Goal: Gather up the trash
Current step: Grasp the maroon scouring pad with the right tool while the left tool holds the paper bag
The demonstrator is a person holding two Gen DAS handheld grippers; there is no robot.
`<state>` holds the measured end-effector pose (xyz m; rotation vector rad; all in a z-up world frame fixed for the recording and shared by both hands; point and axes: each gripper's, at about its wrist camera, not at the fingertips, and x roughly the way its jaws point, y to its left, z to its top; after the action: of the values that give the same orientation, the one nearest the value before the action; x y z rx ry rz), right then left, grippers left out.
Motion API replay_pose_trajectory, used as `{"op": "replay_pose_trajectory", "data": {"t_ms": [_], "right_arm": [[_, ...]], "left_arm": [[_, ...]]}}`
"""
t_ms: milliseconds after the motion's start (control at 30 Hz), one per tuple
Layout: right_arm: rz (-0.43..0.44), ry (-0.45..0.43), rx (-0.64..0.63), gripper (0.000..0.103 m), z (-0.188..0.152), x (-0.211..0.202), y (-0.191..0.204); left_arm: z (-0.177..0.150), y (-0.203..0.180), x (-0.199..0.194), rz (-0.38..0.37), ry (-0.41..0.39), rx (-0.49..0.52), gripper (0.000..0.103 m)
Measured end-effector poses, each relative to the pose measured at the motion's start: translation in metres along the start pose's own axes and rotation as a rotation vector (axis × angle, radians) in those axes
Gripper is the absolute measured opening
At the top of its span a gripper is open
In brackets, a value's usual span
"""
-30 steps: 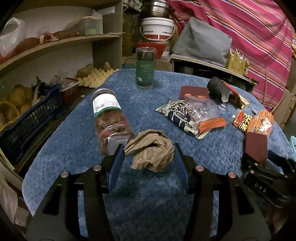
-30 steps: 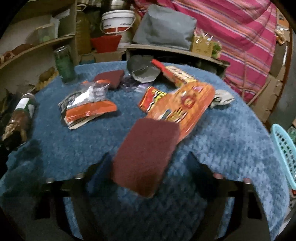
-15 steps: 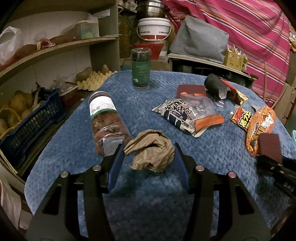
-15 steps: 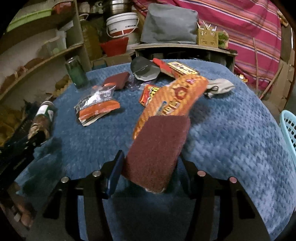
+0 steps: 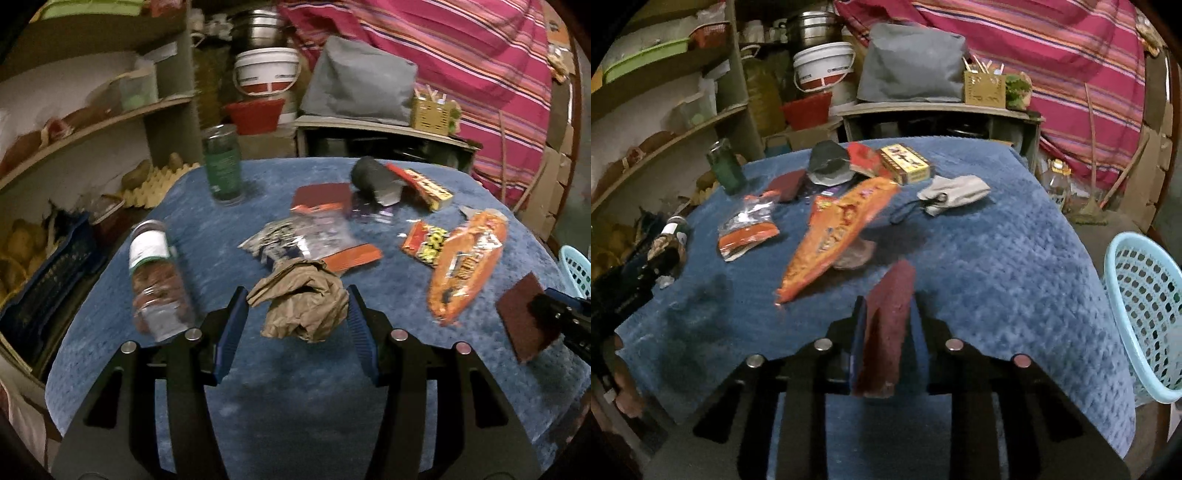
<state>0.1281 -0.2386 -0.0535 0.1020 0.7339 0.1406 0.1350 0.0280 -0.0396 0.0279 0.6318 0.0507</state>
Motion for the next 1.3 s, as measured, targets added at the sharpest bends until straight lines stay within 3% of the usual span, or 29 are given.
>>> {"op": "replay_pose_trajectory", "data": {"t_ms": [200,300,400,467,500,533,1000,1167,1233,1300], "right_arm": [[0.042,0.01,0.071,0.014,-0.005,0.0,-0.031],[0.102,0.017,0.114,0.014,-0.008,0.001,-0.037],[0.086,0.025,0.096,0.018,-0.011,0.003,-0.031],[0.063,0.029,0.082,0.055,-0.011,0.004,-0.027],[0.034,0.022,0.07,0.085,-0.011,0.004,-0.023],[0.019,0.006,0.063,0.087,-0.011,0.002,-0.021],[-0.168,0.057,-0.07,0.087,-0.013,0.017,0.005],[-0.199,0.071,-0.103,0.084,-0.015,0.022,0.012],[-0.19,0.082,-0.102,0.067,-0.016,0.024,0.011],[-0.152,0.099,-0.091,0.059,-0.016,0.026,0.009]], "left_arm": [[-0.001,-0.023,-0.002,-0.015,0.007,0.039,0.052],[-0.001,-0.031,-0.002,-0.024,0.012,0.051,0.052],[-0.002,-0.037,-0.002,-0.017,0.012,0.068,0.052],[-0.002,-0.038,-0.002,-0.015,0.013,0.067,0.052],[-0.002,-0.039,-0.001,-0.013,0.015,0.066,0.052],[-0.003,-0.038,0.0,-0.01,0.018,0.063,0.052],[-0.015,-0.017,0.009,-0.002,0.035,0.024,0.053],[-0.019,-0.014,0.009,0.002,0.028,0.021,0.053],[-0.021,-0.012,0.009,-0.003,0.029,0.012,0.053],[-0.021,-0.011,0.01,-0.005,0.031,0.007,0.053]]}}
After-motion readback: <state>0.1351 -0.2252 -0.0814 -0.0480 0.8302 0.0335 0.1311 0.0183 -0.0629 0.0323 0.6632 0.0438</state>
